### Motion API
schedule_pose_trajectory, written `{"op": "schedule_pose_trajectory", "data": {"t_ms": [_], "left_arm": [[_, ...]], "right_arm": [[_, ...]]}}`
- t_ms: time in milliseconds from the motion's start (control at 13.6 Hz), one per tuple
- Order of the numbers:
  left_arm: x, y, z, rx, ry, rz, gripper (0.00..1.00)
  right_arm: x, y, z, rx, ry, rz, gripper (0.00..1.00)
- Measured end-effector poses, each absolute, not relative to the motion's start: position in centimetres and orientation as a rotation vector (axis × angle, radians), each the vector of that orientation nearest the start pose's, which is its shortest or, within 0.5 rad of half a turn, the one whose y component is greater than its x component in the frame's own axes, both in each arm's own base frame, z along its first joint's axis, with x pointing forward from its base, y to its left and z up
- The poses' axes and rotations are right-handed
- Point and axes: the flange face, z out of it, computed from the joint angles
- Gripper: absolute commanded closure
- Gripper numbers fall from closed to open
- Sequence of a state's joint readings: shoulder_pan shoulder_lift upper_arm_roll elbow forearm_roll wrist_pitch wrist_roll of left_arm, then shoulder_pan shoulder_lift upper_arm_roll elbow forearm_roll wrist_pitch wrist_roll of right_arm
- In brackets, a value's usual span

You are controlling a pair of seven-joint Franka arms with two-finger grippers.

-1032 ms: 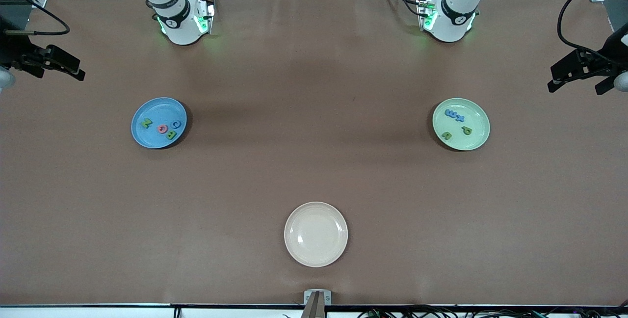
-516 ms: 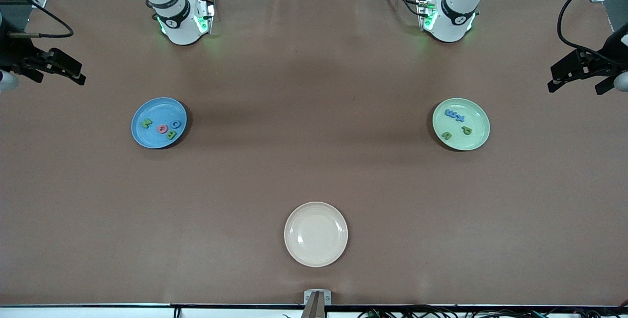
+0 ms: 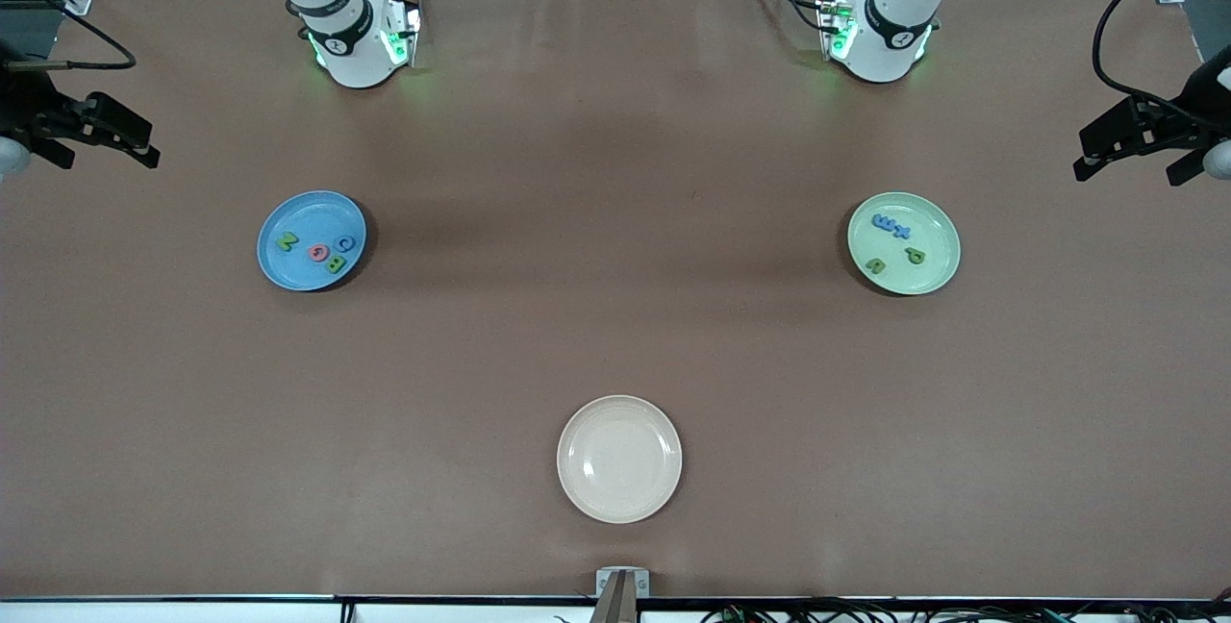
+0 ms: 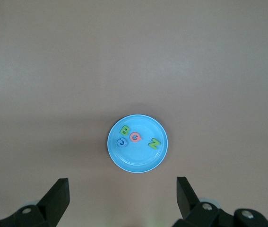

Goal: Sort uppercase to blue plate, lowercase to green plate

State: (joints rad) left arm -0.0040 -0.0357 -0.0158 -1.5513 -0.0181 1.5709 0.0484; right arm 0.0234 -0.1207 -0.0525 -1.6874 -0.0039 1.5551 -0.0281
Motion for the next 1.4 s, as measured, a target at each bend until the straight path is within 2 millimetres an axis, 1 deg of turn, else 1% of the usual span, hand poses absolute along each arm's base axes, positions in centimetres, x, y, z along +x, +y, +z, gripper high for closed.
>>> {"op": "schedule_pose_trajectory", "data": {"t_ms": [369,664,959,1180,1401], "left_arm": [[54.4,-1.3,65.3,-3.155,0.108,-0.088,0.0],[54.4,-1.3,65.3,-3.155,0.108,-0.088,0.0],[54.4,-1.3,65.3,-3.155,0.108,-0.088,0.0],[54.4,-1.3,65.3,-3.155,0.108,-0.088,0.0],[54.4,-1.3,65.3,-3.155,0.108,-0.088,0.0]], "right_arm": [[51.3,-3.9,63.2,-3.089,0.057,0.013,0.0],[51.4,-3.4,63.3,-3.091,0.037,0.001,0.0],[51.7,-3.3,63.5,-3.098,0.026,-0.035,0.0],[51.8,-2.0,63.5,-3.122,-0.026,-0.042,0.0],[51.8,-1.6,63.5,-3.129,-0.038,-0.04,0.0]]}}
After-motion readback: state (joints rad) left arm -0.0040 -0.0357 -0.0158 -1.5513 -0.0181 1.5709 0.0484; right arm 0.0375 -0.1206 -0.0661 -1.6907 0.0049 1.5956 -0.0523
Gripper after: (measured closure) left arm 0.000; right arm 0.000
